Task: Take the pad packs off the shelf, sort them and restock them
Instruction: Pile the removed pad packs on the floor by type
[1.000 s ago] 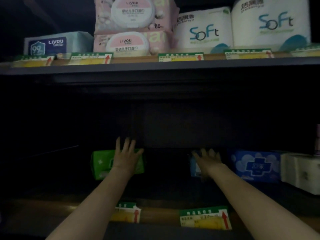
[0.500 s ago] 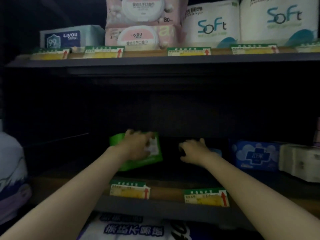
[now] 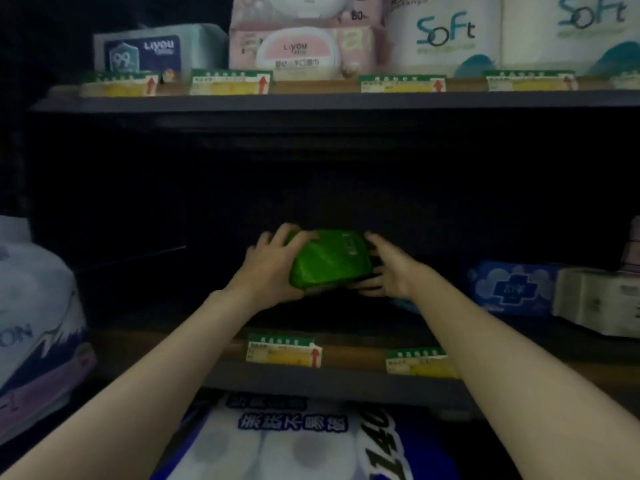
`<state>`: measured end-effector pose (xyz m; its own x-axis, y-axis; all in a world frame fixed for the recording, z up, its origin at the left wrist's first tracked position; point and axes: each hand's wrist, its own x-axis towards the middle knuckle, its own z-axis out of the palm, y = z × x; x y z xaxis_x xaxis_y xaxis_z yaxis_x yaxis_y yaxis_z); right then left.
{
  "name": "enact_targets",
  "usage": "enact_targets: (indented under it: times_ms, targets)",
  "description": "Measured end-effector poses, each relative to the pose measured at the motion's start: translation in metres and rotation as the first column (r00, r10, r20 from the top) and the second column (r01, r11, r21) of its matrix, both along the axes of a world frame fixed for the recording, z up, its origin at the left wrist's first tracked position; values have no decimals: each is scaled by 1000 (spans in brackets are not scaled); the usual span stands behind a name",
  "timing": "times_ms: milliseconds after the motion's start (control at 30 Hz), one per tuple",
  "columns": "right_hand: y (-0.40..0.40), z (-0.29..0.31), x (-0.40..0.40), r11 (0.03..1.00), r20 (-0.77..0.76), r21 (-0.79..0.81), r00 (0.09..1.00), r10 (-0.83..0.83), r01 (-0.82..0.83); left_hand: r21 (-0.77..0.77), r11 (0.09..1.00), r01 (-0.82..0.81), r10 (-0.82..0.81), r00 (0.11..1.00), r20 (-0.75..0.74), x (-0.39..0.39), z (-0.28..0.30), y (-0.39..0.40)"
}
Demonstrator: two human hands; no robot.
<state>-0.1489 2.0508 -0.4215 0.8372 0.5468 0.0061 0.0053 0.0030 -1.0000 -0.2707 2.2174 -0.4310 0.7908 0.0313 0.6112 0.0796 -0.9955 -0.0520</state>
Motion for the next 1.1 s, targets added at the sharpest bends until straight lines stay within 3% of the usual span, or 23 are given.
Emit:
enact_targets:
  times_ms: [67,133,200,233,300,367,467,500,567,633,700,733,833,900,967,1033,1100]
  targets:
    - [-33,7,7,994,-73,63,993,-89,93,266,958,111,-143,984,105,2,8,-28]
    - [-73,15,6,984,-124,86,982,-143,155,520,820,239,-375,911,173,10,15,-59]
    - [-119,22,0,968,-96,71,968,-233,240,612,714,340,-522,841,142,22,14,-90]
    - [-144,25,-4,950,-54,66,952,-301,304,568,701,432,-584,804,109,28,14,-105]
    - [-193,28,-16,899,38,91,901,-433,428,174,712,680,-699,710,88,32,14,-142]
    - [-238,29,-26,852,76,195,859,-507,486,-259,627,735,-717,674,178,41,18,-178]
    - [-296,29,-50,831,121,273,840,-529,484,-772,322,548,-751,644,144,52,30,-223]
    - [-313,29,-61,853,140,261,857,-497,452,-877,211,431,-808,581,91,53,33,-236]
    - [-345,26,-86,910,160,184,902,-402,373,-932,138,334,-884,466,36,51,31,-263]
    - [-372,19,-106,932,151,24,921,-360,361,-899,194,394,-891,455,7,46,21,-286]
    - [-395,7,-117,907,154,-215,930,-334,361,-741,369,561,-863,503,-48,40,0,-312]
    - [-406,-4,-120,854,146,-378,934,-326,357,-651,428,627,-859,506,-78,38,-16,-326]
    - [-433,-53,-122,572,47,-790,952,-304,222,-439,552,709,-833,494,-250,33,-76,-366]
    - [-437,-95,-119,406,-12,-908,959,-283,109,-359,621,697,-780,506,-367,29,-124,-382]
    - [-438,-141,-116,313,6,-946,973,-229,79,-353,644,679,-752,475,-457,25,-173,-387]
    - [-429,-185,-118,264,46,-961,991,-124,77,-400,639,657,-749,413,-518,23,-220,-379]
    - [-413,-226,-121,293,20,-956,1000,-21,25,-441,635,635,-747,358,-559,20,-261,-360]
